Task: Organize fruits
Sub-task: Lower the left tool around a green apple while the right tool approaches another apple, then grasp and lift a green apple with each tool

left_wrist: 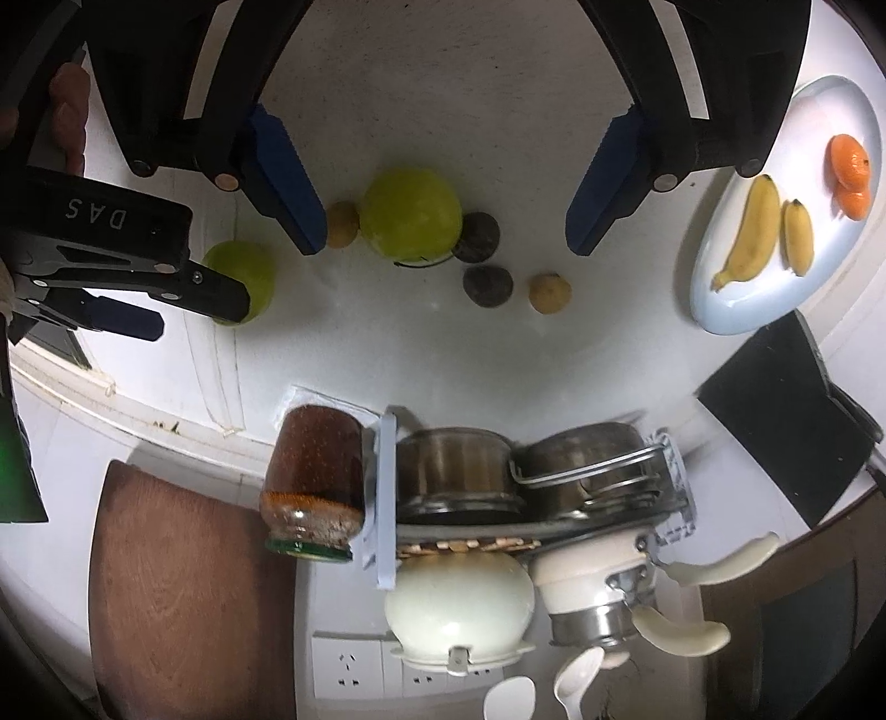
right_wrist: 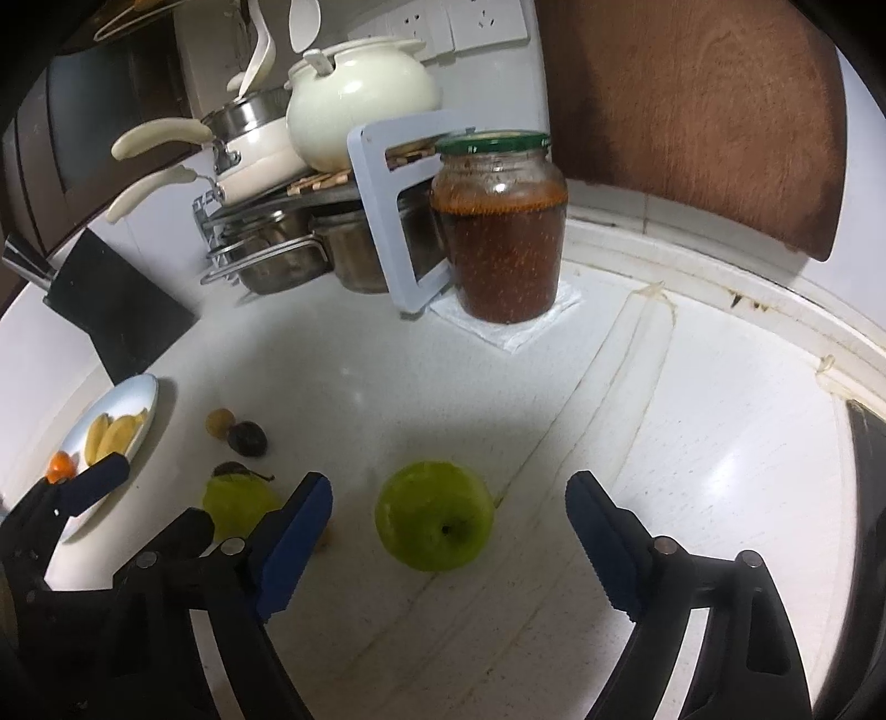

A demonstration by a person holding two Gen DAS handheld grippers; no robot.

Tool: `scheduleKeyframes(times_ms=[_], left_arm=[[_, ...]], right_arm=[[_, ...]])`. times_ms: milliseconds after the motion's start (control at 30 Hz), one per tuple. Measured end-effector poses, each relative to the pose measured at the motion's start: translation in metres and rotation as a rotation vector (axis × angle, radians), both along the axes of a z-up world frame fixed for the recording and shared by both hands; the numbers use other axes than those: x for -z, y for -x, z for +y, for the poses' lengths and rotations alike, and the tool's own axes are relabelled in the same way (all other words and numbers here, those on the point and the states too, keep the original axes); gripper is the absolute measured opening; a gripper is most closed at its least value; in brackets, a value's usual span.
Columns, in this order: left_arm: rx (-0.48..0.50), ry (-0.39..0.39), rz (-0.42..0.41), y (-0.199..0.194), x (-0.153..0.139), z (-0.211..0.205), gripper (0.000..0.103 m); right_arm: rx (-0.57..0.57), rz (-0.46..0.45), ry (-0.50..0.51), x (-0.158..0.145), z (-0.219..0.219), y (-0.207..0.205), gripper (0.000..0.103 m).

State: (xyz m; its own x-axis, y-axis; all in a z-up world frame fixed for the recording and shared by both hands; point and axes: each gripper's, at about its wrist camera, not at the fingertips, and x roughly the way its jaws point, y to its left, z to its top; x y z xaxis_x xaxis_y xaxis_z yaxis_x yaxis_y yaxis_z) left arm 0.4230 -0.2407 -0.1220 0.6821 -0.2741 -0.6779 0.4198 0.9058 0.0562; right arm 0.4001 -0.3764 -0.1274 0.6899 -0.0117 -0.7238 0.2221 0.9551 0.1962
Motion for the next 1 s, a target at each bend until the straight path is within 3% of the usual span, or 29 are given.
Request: scheduleKeyframes(times_ms=[667,833,933,1000], left_arm=[[0.011,0.006,0.091,-0.022,0.026,-0.01,0.07],[0.009,0.017,0.118,-0.026,0.031,-0.011,0.061],[0.009,0.018,0.115,-0.025,0.032,-0.013,0.06],[0.019,0.031,0.116,-0.024,0.032,-0.012,0.05]], right_arm=[[-0.043,0.064,-0.056,0.025,0.001,-0.015,0.069],[-0.051,0.081,-0.062,0.03,0.001,-0.018,0.055],[-0.055,0.082,-0.08,0.032,0.0,-0.018,0.054],[-0.053,0.082,-0.084,0.033,0.0,-0.018,0.054]])
